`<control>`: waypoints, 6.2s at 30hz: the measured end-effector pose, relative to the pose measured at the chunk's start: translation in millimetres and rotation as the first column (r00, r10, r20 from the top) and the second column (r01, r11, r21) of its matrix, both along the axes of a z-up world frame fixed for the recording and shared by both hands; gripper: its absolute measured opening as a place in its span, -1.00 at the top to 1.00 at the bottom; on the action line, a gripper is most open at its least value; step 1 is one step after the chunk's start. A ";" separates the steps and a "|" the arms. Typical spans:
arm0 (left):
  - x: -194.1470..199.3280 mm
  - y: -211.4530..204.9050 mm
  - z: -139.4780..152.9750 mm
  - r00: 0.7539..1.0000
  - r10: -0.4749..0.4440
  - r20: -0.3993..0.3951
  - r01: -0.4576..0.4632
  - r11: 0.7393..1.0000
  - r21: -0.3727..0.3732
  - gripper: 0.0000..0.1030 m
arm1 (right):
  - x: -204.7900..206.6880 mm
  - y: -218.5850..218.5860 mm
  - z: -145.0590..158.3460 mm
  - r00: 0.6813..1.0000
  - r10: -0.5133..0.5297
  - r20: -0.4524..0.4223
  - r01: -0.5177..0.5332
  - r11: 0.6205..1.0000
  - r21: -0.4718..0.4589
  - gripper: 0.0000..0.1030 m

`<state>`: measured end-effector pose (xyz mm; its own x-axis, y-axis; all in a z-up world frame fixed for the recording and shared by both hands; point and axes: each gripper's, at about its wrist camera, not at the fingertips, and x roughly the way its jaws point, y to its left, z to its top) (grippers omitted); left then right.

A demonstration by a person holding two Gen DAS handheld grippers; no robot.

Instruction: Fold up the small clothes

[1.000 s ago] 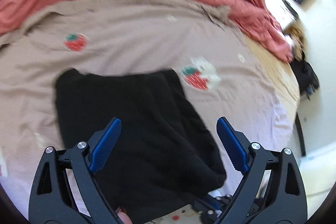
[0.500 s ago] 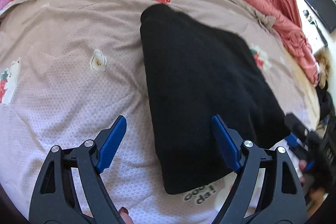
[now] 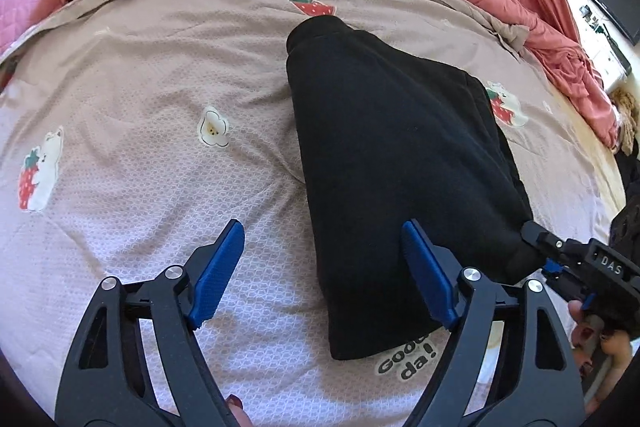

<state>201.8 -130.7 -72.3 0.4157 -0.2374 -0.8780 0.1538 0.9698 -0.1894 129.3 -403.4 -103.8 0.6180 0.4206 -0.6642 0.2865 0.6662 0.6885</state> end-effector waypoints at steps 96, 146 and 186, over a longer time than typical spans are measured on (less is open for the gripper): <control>-117.0 42.7 105.0 0.970 0.028 0.243 -0.036 0.999 0.027 -0.83 | -119.1 88.6 139.9 0.933 0.179 0.313 0.096 0.714 -0.694 -0.91; -157.5 53.1 77.8 0.989 0.047 0.140 -0.055 0.997 0.058 -0.83 | -141.7 87.4 98.0 0.977 0.169 0.131 -0.032 0.724 -0.689 -0.91; -159.2 56.5 81.4 0.988 0.062 0.143 -0.073 0.995 0.069 -0.83 | -143.5 85.9 96.8 0.976 0.170 0.135 -0.029 0.719 -0.695 -0.91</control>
